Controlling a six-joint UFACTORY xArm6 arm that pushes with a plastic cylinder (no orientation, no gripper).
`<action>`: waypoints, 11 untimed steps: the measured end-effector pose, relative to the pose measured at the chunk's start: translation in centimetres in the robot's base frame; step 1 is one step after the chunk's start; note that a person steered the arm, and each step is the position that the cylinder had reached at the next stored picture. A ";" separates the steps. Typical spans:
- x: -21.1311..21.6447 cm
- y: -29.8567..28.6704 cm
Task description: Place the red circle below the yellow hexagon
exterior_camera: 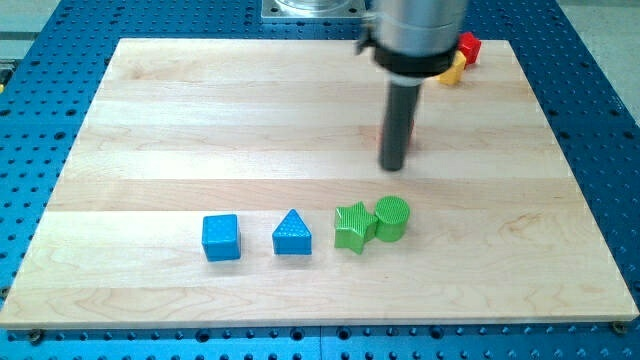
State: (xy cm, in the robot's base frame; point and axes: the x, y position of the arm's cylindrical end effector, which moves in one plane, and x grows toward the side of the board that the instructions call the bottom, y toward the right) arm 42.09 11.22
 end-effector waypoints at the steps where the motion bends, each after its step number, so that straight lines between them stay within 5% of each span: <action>1: -7.5 -0.2; 2: -5.2 0.8; 3: -4.6 -5.2; 5: -9.2 2.6; 7: -6.9 -7.6; 8: -10.2 -8.6; 10: -11.4 3.4; 11: -8.3 1.5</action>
